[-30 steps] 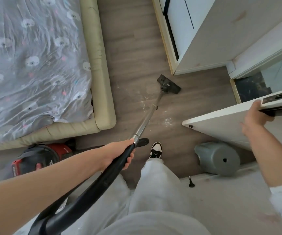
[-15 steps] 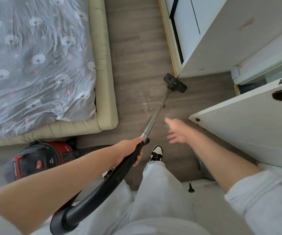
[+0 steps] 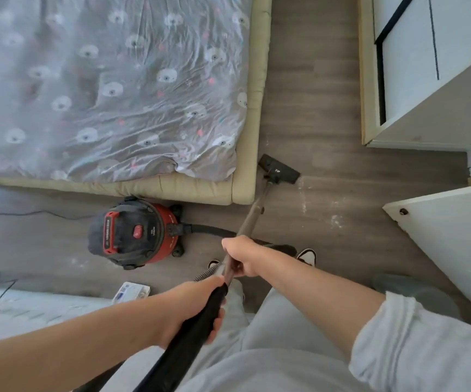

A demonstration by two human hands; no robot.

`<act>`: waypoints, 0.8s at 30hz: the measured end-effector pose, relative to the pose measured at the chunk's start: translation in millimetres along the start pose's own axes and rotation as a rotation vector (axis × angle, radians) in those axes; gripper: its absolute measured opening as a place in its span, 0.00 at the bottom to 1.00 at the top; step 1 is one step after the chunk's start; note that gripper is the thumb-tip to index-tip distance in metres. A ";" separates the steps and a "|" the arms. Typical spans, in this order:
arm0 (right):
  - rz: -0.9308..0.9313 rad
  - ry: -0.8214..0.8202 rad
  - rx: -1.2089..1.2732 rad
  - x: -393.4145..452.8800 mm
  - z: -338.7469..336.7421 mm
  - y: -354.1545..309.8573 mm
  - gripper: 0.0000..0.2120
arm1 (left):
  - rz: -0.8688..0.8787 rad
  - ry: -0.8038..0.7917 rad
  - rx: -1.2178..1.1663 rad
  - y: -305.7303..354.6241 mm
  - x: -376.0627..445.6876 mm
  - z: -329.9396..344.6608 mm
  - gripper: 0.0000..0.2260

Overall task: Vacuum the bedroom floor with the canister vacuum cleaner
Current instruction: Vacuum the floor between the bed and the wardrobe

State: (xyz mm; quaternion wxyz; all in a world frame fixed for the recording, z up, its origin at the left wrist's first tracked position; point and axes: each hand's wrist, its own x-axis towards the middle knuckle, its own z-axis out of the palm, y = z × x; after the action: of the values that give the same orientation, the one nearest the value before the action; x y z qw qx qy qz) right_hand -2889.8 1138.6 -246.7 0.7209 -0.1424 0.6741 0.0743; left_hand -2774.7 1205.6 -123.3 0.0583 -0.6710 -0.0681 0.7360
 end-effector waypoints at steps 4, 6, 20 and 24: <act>-0.026 0.053 -0.020 3.0 18.5 6.5 0.20 | -0.024 -0.031 -0.063 -12.3 -2.1 -4.7 0.15; -0.042 0.079 -0.044 8.1 7.1 0.9 0.23 | 0.000 -0.043 -0.103 -5.8 6.6 6.9 0.20; -0.192 0.284 -0.323 65.3 -186.7 -129.7 0.31 | 0.198 -0.205 -0.150 175.2 93.7 158.5 0.20; -0.166 0.246 -0.277 70.8 -186.2 -127.9 0.34 | 0.176 -0.192 -0.113 176.2 100.2 151.4 0.20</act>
State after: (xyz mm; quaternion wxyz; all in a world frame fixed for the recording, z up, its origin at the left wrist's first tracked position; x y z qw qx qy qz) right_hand -3022.9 954.4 -313.0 0.6104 -0.3034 0.7263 0.0885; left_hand -2933.8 1046.7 -239.3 -0.0511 -0.6030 -0.0554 0.7942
